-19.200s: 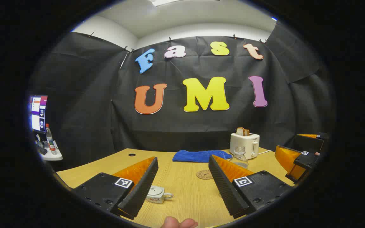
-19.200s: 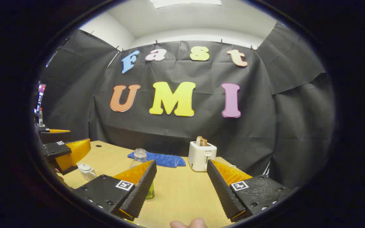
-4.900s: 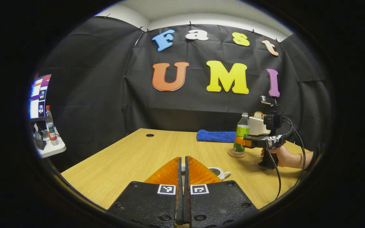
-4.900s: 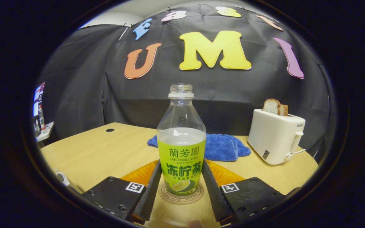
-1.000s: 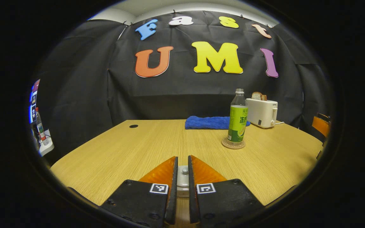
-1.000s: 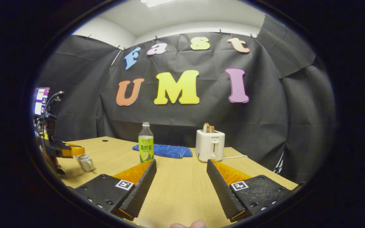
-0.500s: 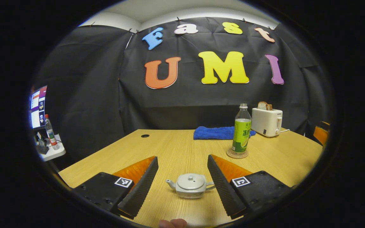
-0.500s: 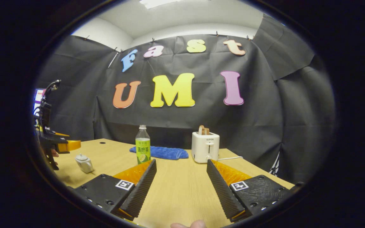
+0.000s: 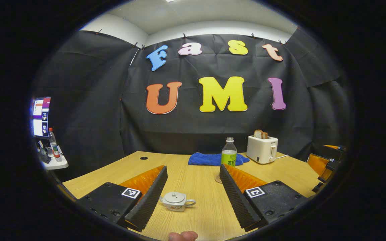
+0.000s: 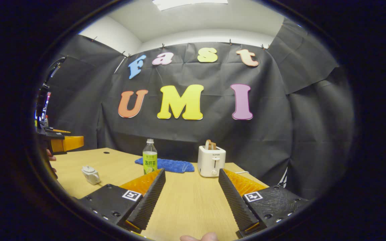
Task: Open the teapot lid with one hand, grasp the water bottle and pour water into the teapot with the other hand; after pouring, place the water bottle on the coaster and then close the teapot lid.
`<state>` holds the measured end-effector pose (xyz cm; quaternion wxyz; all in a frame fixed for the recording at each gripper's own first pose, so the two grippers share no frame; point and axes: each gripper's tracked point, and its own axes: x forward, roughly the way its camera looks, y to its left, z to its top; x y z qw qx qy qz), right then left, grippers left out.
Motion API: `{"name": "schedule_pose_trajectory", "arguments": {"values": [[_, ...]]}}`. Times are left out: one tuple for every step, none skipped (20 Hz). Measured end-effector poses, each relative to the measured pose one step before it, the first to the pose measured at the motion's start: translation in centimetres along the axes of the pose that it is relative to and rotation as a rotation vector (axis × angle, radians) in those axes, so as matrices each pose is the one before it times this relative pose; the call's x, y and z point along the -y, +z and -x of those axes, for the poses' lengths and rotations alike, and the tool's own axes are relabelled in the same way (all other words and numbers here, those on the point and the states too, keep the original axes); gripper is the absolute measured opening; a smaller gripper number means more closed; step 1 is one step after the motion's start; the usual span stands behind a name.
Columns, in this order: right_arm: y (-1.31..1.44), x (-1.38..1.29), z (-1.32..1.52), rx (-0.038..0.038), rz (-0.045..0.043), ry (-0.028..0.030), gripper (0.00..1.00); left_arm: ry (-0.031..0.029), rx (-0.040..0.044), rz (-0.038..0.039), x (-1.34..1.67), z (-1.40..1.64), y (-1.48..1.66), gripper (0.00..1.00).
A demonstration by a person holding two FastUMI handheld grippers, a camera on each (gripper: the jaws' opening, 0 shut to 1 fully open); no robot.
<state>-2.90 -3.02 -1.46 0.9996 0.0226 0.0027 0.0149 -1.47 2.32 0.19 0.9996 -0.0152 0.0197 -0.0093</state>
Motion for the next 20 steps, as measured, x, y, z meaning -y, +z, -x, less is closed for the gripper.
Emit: {"name": "schedule_pose_trajectory", "arguments": {"values": [[0.24, 0.224, 0.277, 0.00327, 0.00005, -0.01176, 0.95, -0.0103, 0.01231, 0.0027, 0.42, 0.303, 0.464, 0.98], [0.365, 0.185, 0.195, 0.00608, 0.00295, -0.01215, 0.95, -0.00201, 0.00404, 0.00071, 0.262, 0.25, 0.194, 0.98], [0.345, 0.056, 0.196, 0.00522, 0.00812, -0.01308, 0.95, 0.00029, 0.00069, -0.00265, -0.008, 0.289, -0.065, 0.97], [0.12, 0.027, 0.1, -0.00012, 0.01006, -0.01174, 0.96, -0.00421, 0.00179, -0.00325, 0.2, 0.277, -0.011, 0.98], [0.042, -0.143, 0.181, -0.00258, 0.01078, -0.00845, 0.95, -0.00445, -0.0018, -0.00284, 0.237, 0.036, 0.087, 0.98], [0.095, -0.229, 0.111, -0.00178, 0.00329, -0.00407, 0.95, -0.00793, -0.00641, -0.00493, 0.192, 0.01, -0.203, 0.98], [0.107, -0.311, 0.13, -0.00317, 0.00083, -0.00088, 0.95, 0.00092, 0.0045, 0.00109, -0.039, 0.104, 0.001, 0.98], [0.105, -0.337, 0.046, 0.0008, 0.00239, 0.00089, 0.95, 0.00426, -0.0069, 0.0016, -0.161, 0.018, -0.075, 0.98], [0.15, -0.28, 0.106, 0.00038, 0.00468, 0.00064, 0.96, 0.00689, 0.00076, 0.00257, -0.082, 0.192, 0.006, 0.98], [0.112, -0.387, -0.008, -0.00211, 0.00581, 0.00033, 0.96, 0.00165, 0.0081, 0.00003, -0.067, 0.158, 0.235, 0.98], [-0.081, -0.381, -0.091, -0.00633, 0.00303, -0.00061, 0.95, -0.001, 0.00354, -0.00361, 0.064, 0.037, 0.168, 0.98], [-0.011, -0.443, -0.064, -0.00595, -0.0016, 0.00579, 0.95, -0.00249, 0.00443, -0.00648, 0.107, 0.079, 0.056, 0.98], [-0.027, -0.525, 0.088, -0.00379, -0.00191, 0.01045, 0.95, 0.00136, 0.00483, -0.01136, -0.034, -0.009, 0.027, 0.98], [0.024, -0.325, -0.088, -0.00378, 0.00057, 0.00521, 0.95, 0.00166, 0.00576, -0.00792, -0.123, 0.008, 0.142, 0.98], [0.079, -0.142, -0.105, 0.00104, -0.00124, 0.00297, 0.95, 0.00593, 0.00397, -0.00227, -0.206, -0.039, 0.08, 0.98], [0.112, -0.107, -0.122, 0.00142, -0.00525, -0.00085, 0.95, 0.00376, 0.0015, 0.00426, -0.215, -0.099, 0.028, 0.98], [0.052, -0.12, -0.106, 0.00102, -0.00884, -0.00008, 0.95, -0.00254, 0.00113, 0.00392, 0.091, -0.025, -0.071, 0.98], [0.043, -0.194, -0.07, -0.00071, -0.00608, -0.00138, 0.95, 0.00066, 0.00024, 0.00202, -0.05, -0.114, 0.001, 0.98], [-0.197, -0.216, -0.055, -0.00218, -0.00191, -0.0002, 0.95, 0.00288, -0.00374, 0.00046, -0.243, -0.026, -0.204, 0.98], [-0.003, -0.269, -0.058, 0.00074, 0.00238, 0.00055, 0.95, 0.00013, -0.00212, 0.00262, -0.144, -0.083, -0.129, 0.98]]}}
